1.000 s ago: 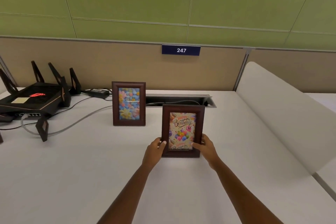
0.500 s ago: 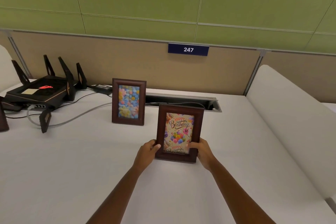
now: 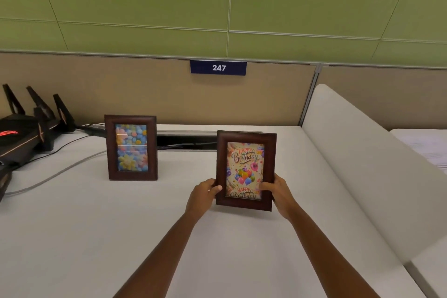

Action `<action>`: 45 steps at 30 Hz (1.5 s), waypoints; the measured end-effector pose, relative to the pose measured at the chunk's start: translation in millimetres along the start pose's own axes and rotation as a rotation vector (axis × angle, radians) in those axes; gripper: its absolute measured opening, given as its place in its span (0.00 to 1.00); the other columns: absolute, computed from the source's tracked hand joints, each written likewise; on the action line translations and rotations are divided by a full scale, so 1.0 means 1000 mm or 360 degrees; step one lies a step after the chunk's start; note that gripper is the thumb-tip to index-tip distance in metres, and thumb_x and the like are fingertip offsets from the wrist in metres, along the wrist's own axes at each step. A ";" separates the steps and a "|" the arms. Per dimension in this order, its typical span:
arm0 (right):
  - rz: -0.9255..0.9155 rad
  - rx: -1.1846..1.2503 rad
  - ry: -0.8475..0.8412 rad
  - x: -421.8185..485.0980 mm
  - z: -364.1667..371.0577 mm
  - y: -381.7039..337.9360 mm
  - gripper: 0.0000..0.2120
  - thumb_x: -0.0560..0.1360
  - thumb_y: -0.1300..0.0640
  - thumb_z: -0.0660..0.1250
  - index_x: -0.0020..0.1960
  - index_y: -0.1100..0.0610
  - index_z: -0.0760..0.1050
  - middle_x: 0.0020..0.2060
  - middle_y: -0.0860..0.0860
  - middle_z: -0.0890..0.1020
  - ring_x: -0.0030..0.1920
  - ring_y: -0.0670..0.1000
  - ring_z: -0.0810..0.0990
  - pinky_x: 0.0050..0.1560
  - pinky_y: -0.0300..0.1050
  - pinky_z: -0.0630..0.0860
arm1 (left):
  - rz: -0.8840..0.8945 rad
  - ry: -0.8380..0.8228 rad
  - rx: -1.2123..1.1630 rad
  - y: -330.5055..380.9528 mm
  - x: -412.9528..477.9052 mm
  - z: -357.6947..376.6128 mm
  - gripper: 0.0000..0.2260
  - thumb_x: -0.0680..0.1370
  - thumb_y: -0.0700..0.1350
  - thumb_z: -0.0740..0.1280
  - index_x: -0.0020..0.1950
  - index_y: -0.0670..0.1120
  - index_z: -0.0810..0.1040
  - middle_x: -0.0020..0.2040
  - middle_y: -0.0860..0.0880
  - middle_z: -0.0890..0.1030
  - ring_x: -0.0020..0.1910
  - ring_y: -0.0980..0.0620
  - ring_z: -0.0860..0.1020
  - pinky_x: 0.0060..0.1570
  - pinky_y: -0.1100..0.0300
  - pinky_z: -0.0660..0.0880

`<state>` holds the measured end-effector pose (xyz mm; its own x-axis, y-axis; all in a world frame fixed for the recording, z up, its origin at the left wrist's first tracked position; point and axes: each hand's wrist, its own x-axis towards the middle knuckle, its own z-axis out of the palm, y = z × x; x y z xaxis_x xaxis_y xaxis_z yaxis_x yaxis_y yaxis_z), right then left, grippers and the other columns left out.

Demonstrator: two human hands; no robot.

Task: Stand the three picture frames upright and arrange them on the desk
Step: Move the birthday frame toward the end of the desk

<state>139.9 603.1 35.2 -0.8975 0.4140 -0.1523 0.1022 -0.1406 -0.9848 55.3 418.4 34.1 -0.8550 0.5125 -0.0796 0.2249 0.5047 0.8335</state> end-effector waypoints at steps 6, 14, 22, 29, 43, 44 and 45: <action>-0.0008 0.0002 0.0089 0.014 -0.048 -0.007 0.19 0.70 0.71 0.63 0.57 0.57 0.70 0.53 0.56 0.80 0.50 0.56 0.80 0.45 0.44 0.79 | 0.0048 -0.0045 0.0007 0.034 0.034 0.035 0.14 0.79 0.43 0.59 0.61 0.37 0.73 0.60 0.39 0.79 0.56 0.41 0.79 0.59 0.49 0.76; 0.0001 -0.0029 0.0160 0.049 -0.092 -0.016 0.19 0.70 0.72 0.63 0.57 0.56 0.70 0.52 0.56 0.79 0.48 0.53 0.80 0.43 0.42 0.78 | 0.0070 -0.0101 0.0007 0.064 0.079 0.065 0.14 0.79 0.43 0.58 0.62 0.37 0.72 0.61 0.39 0.79 0.57 0.41 0.78 0.60 0.48 0.76; 0.0039 -0.0114 0.0180 0.086 -0.111 -0.015 0.21 0.71 0.71 0.63 0.63 0.61 0.67 0.56 0.58 0.77 0.56 0.59 0.77 0.58 0.55 0.75 | 0.0013 -0.0068 -0.0077 0.065 0.109 0.085 0.15 0.79 0.42 0.58 0.63 0.37 0.71 0.62 0.40 0.77 0.59 0.41 0.77 0.61 0.46 0.75; 0.0061 -0.0075 0.0172 0.098 -0.121 -0.006 0.19 0.70 0.72 0.62 0.57 0.56 0.69 0.51 0.55 0.79 0.49 0.53 0.80 0.47 0.45 0.78 | 0.0054 -0.0030 -0.0015 0.064 0.121 0.095 0.14 0.79 0.42 0.58 0.62 0.37 0.72 0.61 0.39 0.78 0.58 0.42 0.77 0.60 0.48 0.76; 0.0045 -0.0041 0.0225 0.110 -0.139 -0.001 0.18 0.70 0.72 0.62 0.54 0.54 0.71 0.46 0.51 0.81 0.47 0.50 0.81 0.44 0.43 0.79 | -0.0004 -0.0015 0.0047 0.075 0.128 0.111 0.16 0.80 0.45 0.58 0.64 0.39 0.70 0.62 0.41 0.77 0.59 0.42 0.77 0.60 0.50 0.75; 0.0043 -0.0035 0.0228 0.110 -0.140 -0.001 0.18 0.70 0.72 0.62 0.53 0.54 0.71 0.46 0.50 0.81 0.47 0.50 0.81 0.43 0.42 0.79 | -0.0009 -0.0014 0.0058 0.075 0.129 0.112 0.16 0.80 0.45 0.58 0.65 0.39 0.70 0.62 0.41 0.77 0.60 0.42 0.77 0.61 0.50 0.74; 0.0043 -0.0034 0.0226 0.110 -0.141 -0.001 0.18 0.70 0.72 0.62 0.53 0.53 0.71 0.46 0.50 0.81 0.47 0.50 0.81 0.42 0.41 0.80 | -0.0010 -0.0013 0.0064 0.075 0.129 0.113 0.16 0.80 0.45 0.57 0.65 0.39 0.70 0.63 0.41 0.77 0.60 0.42 0.77 0.61 0.50 0.74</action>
<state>102.0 775.3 7.4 -0.8247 0.5337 -0.1873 0.1358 -0.1346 -0.9815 14.5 600.9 25.0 -0.8526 0.5148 -0.0892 0.2386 0.5354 0.8102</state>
